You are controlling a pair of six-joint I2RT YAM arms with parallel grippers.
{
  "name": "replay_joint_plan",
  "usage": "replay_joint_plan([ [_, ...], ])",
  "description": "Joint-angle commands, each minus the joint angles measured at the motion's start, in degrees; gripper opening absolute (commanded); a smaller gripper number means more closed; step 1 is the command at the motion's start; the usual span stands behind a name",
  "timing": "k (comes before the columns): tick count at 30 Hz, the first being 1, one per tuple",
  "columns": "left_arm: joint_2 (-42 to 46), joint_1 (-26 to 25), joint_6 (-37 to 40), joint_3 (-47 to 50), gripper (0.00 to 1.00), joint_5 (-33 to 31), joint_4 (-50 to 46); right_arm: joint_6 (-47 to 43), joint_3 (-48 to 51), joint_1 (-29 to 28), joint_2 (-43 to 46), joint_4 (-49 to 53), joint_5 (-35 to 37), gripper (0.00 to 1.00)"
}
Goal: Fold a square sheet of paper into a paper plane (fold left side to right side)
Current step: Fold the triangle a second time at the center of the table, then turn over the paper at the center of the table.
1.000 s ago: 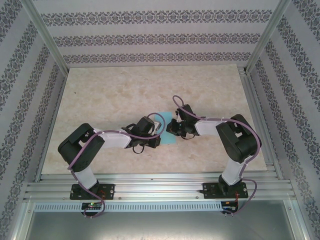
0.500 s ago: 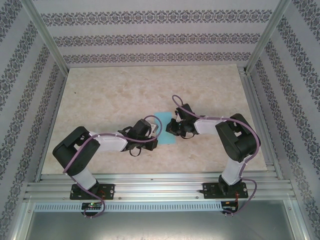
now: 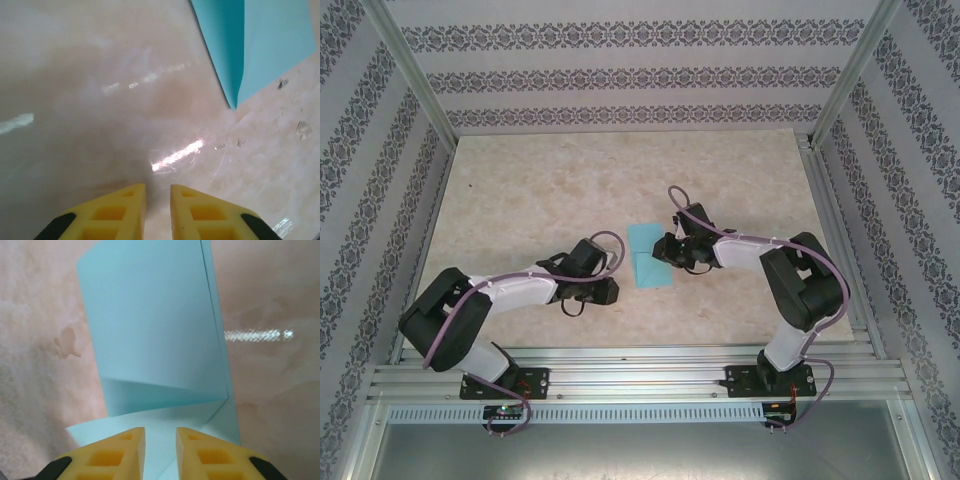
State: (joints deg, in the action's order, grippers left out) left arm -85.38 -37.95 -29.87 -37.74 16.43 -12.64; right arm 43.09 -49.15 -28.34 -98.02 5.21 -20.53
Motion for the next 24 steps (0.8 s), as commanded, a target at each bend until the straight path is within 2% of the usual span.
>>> replay_joint_plan([
  [1, 1.92, 4.19, -4.44, -0.61, 0.28, 7.88, 2.08, -2.60, -1.06, 0.89, 5.41, 2.35, 2.34, 0.26],
  [3, 0.96, 5.86, -6.26, -2.00, 0.36, 11.44, 5.59, -3.17, -0.08, 1.09, 6.91, 3.28, 2.34, 0.30],
  [5, -0.83, 6.37, -7.08, -3.77, 0.38, 14.39, 8.47, -3.36, 1.82, 1.09, 8.26, 3.17, 2.60, 0.32],
  [12, -9.46, 6.36, -6.05, -10.93, 0.46, 17.41, 12.15, -3.27, 8.80, 1.80, 13.40, 1.18, 2.55, 0.36],
  [20, -16.88, 6.35, -5.02, -16.70, 0.46, 16.80, 11.96, -3.37, 12.63, 1.94, 16.69, 0.31, 1.29, 0.38],
  [24, -19.80, 6.39, -4.94, -18.57, 0.40, 17.56, 12.16, -3.06, 13.70, 2.07, 17.59, -0.64, 0.44, 0.40],
])
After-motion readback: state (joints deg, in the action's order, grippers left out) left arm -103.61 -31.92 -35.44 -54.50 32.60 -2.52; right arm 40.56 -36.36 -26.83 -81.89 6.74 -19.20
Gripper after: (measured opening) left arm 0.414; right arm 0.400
